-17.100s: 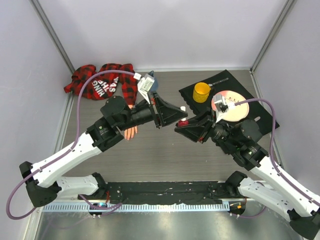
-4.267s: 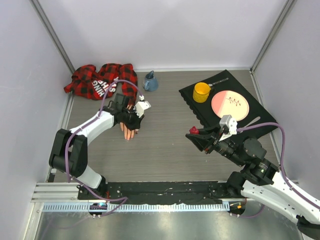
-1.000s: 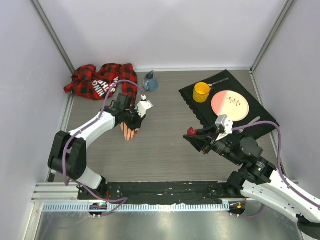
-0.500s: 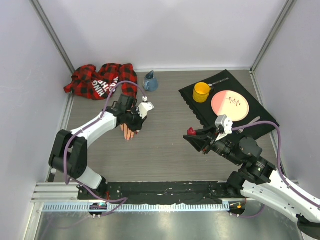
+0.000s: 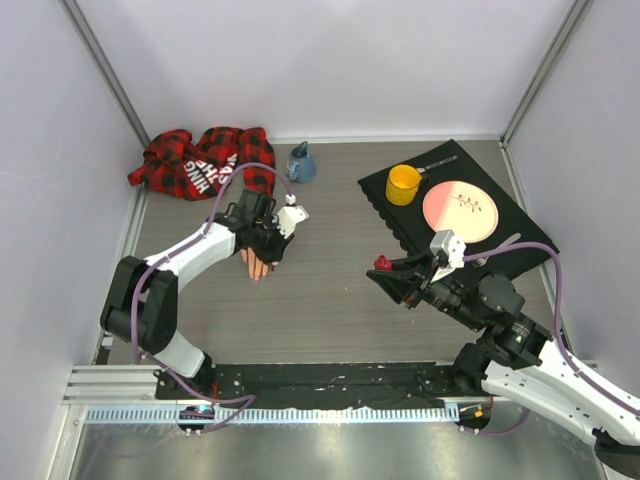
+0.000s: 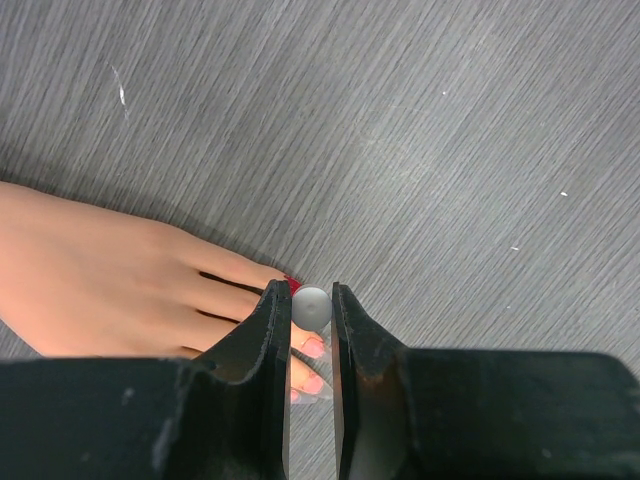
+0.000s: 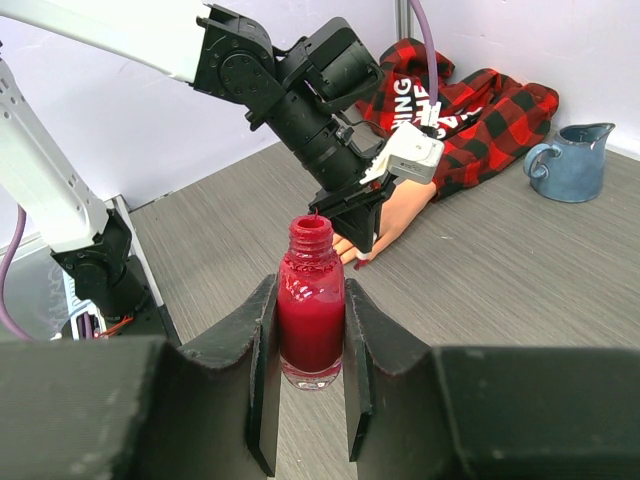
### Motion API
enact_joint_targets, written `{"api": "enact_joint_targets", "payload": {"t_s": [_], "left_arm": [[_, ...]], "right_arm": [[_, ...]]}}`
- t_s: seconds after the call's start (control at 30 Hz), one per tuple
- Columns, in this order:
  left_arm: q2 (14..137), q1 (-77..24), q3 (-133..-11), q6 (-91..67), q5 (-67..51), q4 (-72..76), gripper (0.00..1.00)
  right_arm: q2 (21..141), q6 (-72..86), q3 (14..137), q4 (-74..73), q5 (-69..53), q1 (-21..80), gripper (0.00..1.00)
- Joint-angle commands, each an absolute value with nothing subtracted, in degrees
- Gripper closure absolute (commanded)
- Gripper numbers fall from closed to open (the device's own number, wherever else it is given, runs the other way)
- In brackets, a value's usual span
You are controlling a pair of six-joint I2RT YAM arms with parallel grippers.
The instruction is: Paint the nails
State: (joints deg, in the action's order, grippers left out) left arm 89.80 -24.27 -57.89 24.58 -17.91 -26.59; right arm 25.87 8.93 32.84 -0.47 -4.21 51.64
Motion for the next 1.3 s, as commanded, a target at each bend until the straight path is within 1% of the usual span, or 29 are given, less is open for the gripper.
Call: {"api": "enact_joint_targets", "payload": {"t_s": [0.0,1.27], "left_arm": [[90.0,-24.4,-59.2,25.6,-17.6,-25.6,1.00],[88.8,-24.5,-60.2,25.5,-16.9,-24.8,1.00]], "right_arm": [[25.6,8.7,33.0,2.9,-4.7,51.7,0.99],[26.2,8.8,32.7,3.4,-5.0,51.7,0.99]]}}
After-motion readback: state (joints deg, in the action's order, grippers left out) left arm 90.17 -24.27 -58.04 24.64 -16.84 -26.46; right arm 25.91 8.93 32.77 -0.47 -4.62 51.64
